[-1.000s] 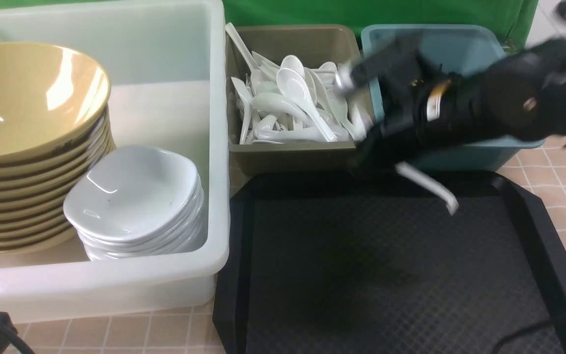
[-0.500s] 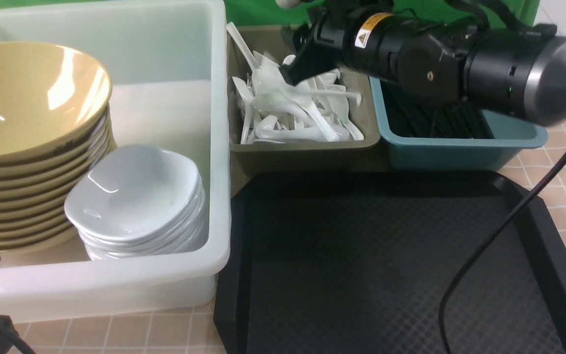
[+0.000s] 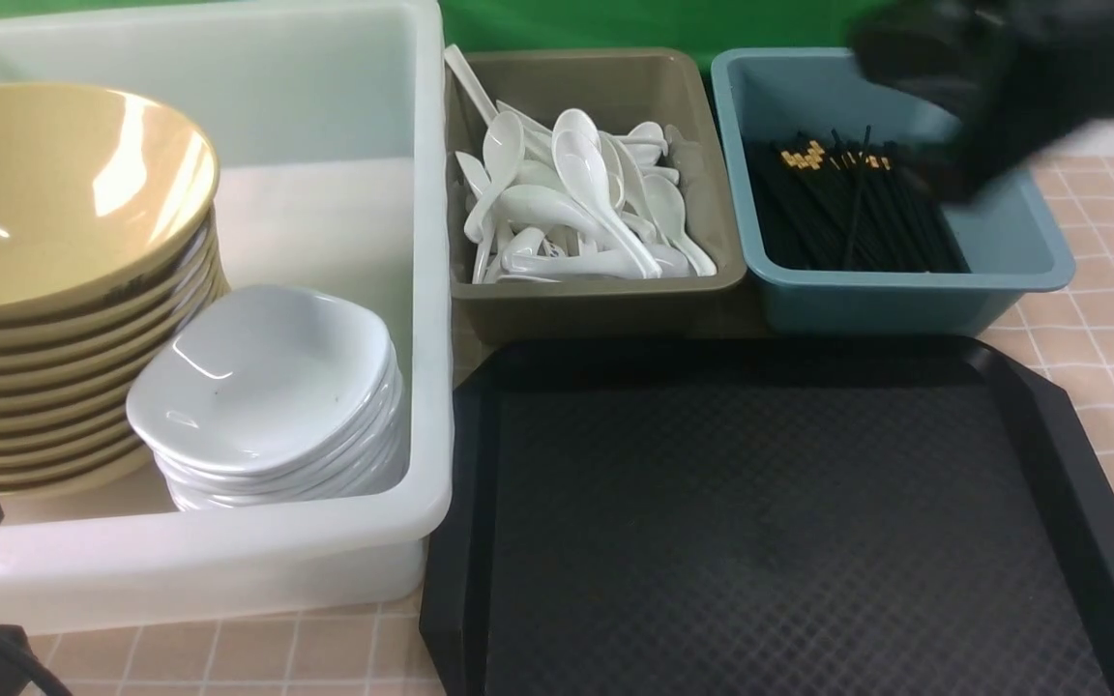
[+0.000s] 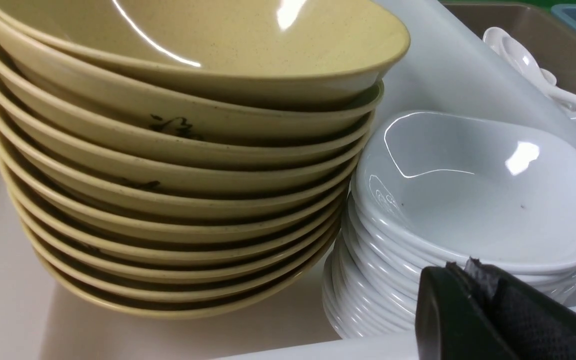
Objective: On brown table put chopsticks spoon bowls plates into blue grey white boxes.
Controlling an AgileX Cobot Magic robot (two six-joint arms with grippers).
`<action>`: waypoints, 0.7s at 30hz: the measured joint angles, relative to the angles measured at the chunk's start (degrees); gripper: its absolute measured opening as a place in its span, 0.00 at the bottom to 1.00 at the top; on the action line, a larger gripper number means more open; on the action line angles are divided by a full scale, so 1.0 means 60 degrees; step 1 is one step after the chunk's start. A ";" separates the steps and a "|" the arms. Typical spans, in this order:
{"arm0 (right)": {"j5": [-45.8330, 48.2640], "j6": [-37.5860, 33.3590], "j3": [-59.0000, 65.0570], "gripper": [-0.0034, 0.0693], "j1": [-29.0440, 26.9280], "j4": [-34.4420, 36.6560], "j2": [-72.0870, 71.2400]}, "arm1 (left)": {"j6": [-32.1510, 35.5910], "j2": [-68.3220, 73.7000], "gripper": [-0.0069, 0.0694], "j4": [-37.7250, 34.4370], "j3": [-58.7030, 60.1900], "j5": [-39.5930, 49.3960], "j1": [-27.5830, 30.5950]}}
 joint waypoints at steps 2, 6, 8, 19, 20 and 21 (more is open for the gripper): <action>-0.0810 0.0020 0.1491 0.10 0.0000 0.0000 -0.1224 | 0.0000 0.0000 0.09 0.0000 0.0000 0.0000 0.0000; -0.2583 0.0138 0.4449 0.10 0.0000 0.0000 -0.3735 | 0.0000 0.0000 0.09 0.0000 0.0000 0.0000 0.0000; -0.3214 0.0245 0.5593 0.10 0.0000 0.0000 -0.4725 | 0.0000 0.0000 0.09 0.0009 0.0000 0.0000 0.0000; -0.3836 0.0542 0.9312 0.10 0.0000 0.0000 -1.0693 | 0.0000 -0.0010 0.09 0.0036 0.0019 0.0114 0.0000; -0.3947 0.0432 0.9438 0.11 -0.0008 0.0000 -1.0746 | 0.0000 -0.0021 0.09 0.0026 0.0019 0.0147 0.0000; -0.4026 0.0294 0.9515 0.11 -0.0036 0.0000 -1.0746 | 0.0000 -0.0012 0.09 0.0026 0.0029 0.0225 0.0000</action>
